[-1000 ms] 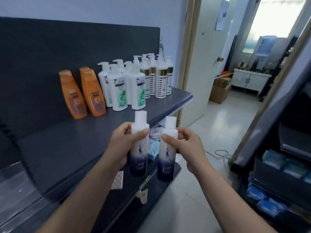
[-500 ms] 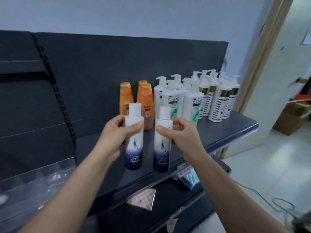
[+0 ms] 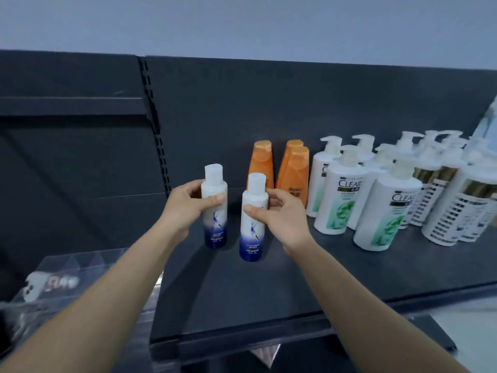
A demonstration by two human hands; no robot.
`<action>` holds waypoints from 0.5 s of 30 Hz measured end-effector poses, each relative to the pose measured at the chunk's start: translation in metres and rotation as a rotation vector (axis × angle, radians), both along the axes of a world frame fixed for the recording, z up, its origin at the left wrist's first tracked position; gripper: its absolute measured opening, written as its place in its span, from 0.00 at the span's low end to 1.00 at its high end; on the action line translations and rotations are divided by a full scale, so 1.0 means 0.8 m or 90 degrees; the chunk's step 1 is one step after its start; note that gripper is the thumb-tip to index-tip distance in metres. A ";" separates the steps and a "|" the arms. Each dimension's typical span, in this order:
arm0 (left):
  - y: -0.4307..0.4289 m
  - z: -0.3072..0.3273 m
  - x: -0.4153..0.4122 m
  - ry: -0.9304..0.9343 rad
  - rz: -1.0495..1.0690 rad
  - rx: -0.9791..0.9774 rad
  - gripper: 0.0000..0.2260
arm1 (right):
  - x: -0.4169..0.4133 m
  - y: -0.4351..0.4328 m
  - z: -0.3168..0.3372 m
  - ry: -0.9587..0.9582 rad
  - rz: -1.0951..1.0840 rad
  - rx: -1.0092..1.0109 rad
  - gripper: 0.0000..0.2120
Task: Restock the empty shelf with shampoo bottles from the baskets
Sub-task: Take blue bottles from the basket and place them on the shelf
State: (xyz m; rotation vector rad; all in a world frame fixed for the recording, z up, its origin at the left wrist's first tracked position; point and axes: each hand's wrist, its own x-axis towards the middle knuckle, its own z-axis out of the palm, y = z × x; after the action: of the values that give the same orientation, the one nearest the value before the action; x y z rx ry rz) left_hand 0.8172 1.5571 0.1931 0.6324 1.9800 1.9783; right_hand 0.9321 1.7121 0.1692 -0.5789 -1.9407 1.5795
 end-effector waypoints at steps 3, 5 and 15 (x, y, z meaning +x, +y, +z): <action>0.003 -0.006 -0.026 0.009 0.009 -0.028 0.12 | -0.029 0.001 -0.002 -0.001 0.001 0.020 0.31; 0.005 -0.010 -0.042 0.013 0.006 -0.044 0.14 | -0.047 0.002 -0.004 -0.005 0.010 0.032 0.31; 0.013 -0.033 -0.105 0.055 0.018 -0.082 0.16 | -0.125 0.010 -0.018 -0.033 0.023 0.038 0.28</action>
State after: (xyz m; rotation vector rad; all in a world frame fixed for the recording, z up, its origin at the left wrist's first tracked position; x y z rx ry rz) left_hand 0.7332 1.5676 0.1670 0.6728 2.1588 1.8493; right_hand 0.8324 1.7204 0.1545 -0.5679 -2.0406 1.5367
